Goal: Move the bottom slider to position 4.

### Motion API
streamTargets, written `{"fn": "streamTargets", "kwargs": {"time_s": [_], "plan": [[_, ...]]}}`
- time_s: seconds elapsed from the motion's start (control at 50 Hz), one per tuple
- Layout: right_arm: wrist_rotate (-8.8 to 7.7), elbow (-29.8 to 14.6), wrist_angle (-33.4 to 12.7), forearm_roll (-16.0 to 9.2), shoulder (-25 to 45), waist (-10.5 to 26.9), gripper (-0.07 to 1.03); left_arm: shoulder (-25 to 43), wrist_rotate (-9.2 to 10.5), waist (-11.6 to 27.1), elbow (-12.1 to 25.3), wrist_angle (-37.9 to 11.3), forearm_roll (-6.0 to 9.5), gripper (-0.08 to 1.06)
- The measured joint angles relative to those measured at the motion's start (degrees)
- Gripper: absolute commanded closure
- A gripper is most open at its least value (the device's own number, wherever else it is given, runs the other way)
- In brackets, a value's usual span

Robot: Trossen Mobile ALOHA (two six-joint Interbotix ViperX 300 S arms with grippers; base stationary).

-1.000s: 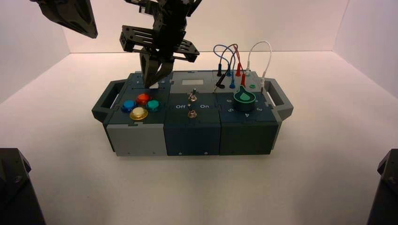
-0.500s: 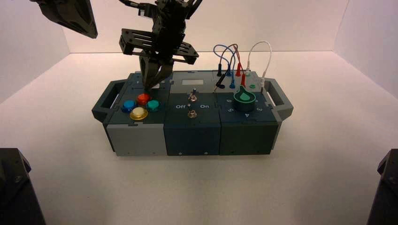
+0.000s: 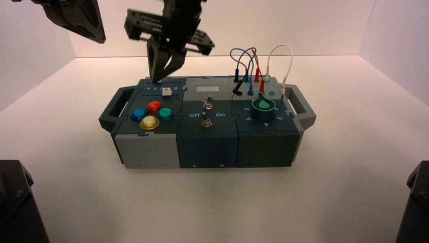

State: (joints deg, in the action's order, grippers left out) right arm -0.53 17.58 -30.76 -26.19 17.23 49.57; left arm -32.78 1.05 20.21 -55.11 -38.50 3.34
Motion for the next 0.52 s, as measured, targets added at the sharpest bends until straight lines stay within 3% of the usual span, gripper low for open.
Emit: {"fn": "streamTargets", "kwargs": {"time_s": [0.52], "plan": [[-0.79,6.59,-1.41,1.85,-2.29,0.18,0.99,0.18,-0.09,0.00,0.09,0.09,-0.79,1.01]]}}
